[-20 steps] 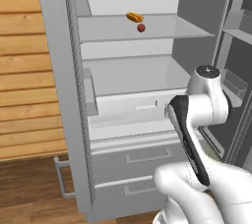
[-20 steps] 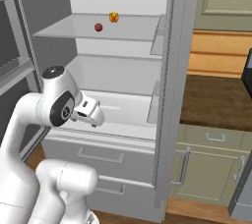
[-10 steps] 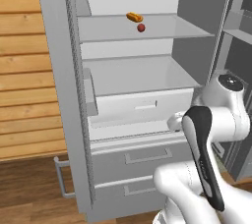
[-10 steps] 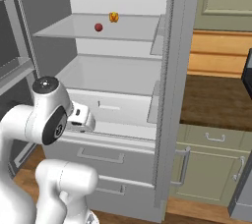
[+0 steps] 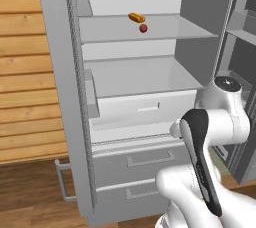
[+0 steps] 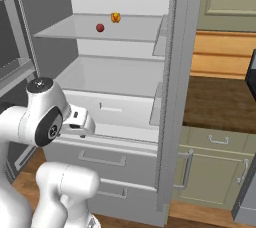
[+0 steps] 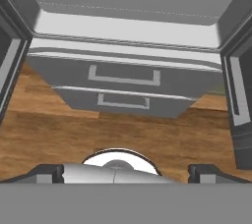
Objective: Take the strawberry from the fridge and place it on top of the pancake, located on the dining counter.
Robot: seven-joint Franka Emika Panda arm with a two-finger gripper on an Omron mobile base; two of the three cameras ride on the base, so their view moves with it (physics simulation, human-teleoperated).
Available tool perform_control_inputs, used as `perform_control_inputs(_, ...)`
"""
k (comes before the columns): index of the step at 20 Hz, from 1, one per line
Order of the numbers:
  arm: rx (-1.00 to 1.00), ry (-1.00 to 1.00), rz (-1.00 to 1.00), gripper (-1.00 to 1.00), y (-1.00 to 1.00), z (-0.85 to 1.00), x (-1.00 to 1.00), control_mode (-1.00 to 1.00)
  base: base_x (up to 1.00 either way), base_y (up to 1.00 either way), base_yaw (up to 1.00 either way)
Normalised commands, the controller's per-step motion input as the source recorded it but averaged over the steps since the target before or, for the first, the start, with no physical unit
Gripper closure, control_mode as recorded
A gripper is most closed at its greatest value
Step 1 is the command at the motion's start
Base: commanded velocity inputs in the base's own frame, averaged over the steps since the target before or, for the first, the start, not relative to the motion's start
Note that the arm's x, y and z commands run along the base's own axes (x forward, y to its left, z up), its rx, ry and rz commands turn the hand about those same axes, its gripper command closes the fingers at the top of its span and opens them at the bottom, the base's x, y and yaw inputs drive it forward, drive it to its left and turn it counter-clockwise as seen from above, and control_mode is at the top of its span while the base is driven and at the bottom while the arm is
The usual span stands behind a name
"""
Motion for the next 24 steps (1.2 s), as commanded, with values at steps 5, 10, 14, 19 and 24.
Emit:
perform_control_inputs(5,-0.06,0.00,-0.20,-1.00,0.00,-0.20,-0.02,-1.00,0.00,0.00,0.00)
perform_control_inputs(10,0.00,0.00,-0.04,-1.00,0.00,-0.11,0.00,-1.00,0.00,0.00,0.00)
perform_control_inputs(14,0.00,0.00,0.00,-1.00,0.00,0.00,0.00,-1.00,0.00,0.00,0.00)
perform_control_inputs(19,0.00,0.00,0.00,-1.00,0.00,0.00,0.00,1.00,0.00,0.00,0.00)
perform_control_inputs(24,0.00,0.00,0.00,-1.00,0.00,0.00,0.00,1.00,0.26,0.01,0.00)
